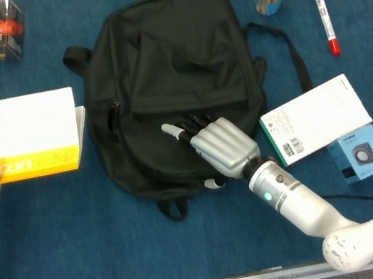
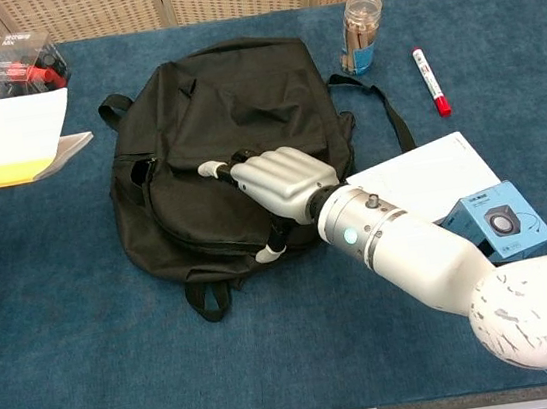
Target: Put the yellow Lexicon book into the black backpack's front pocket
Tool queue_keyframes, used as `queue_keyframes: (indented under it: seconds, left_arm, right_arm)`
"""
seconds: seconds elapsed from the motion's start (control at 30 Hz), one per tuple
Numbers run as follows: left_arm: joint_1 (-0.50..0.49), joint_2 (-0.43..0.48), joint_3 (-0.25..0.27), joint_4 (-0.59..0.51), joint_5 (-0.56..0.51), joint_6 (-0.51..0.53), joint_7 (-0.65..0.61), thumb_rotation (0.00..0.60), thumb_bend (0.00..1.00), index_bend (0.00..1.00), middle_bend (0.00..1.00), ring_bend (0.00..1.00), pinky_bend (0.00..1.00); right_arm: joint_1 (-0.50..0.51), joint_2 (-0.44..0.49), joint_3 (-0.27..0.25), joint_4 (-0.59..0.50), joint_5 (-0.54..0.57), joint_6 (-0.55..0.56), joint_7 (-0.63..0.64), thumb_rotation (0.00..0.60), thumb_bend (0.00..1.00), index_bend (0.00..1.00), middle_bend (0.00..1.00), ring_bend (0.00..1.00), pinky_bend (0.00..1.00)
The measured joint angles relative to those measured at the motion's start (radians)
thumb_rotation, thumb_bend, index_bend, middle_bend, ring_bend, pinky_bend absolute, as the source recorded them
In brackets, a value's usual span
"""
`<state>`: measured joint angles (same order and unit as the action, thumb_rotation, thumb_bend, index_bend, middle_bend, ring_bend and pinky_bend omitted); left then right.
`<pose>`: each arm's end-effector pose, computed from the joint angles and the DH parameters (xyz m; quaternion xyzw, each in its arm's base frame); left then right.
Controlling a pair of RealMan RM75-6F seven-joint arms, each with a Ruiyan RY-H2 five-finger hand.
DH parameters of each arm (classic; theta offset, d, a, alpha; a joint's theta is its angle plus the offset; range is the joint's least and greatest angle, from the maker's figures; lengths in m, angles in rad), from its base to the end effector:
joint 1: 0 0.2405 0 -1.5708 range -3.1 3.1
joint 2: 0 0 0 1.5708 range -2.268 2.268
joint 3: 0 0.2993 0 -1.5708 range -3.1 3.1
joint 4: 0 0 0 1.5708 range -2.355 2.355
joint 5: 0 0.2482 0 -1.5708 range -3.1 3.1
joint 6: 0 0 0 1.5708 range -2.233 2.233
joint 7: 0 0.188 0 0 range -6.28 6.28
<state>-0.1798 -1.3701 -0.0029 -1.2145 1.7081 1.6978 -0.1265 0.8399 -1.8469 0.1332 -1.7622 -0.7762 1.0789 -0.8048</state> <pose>-0.3507 0.2521 0.0967 -0.6411 -0.2641 -0.4936 0.5250 -0.0441 -0.2918 -0.1774 0.7974 -0.4180 0.3204 0.2945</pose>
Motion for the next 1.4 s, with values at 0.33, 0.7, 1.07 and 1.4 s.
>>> queue_keyframes:
  seconds: [0.33,0.7,1.07,1.4]
  left_arm:
    - [0.005,0.002,-0.003,0.001,0.001,0.007,-0.008,0.6,0.28,0.7,0.66,0.57,0.69]
    - [0.008,0.002,-0.008,0.009,0.001,0.014,-0.021,0.6,0.28,0.7,0.66,0.57,0.69]
    - [0.013,0.014,-0.01,0.015,0.0,0.02,-0.036,0.6,0.28,0.7,0.66,0.57,0.69]
    - [0.007,0.029,-0.002,0.024,0.011,0.009,-0.063,0.6,0.28,0.7,0.66,0.57,0.69]
  right_arm:
    - [0.028,-0.062,0.004,0.079,0.021,0.011,-0.024,0.6,0.07,0.01,0.18,0.03,0.16]
    - [0.034,-0.08,0.02,0.143,0.006,0.057,-0.043,0.6,0.47,0.11,0.22,0.08,0.24]
    - [0.037,-0.078,0.062,0.222,-0.065,0.072,0.005,0.6,0.81,0.61,0.46,0.34,0.44]
    - [0.034,-0.063,0.136,0.246,-0.093,0.073,0.077,0.6,0.92,0.77,0.59,0.53,0.64]
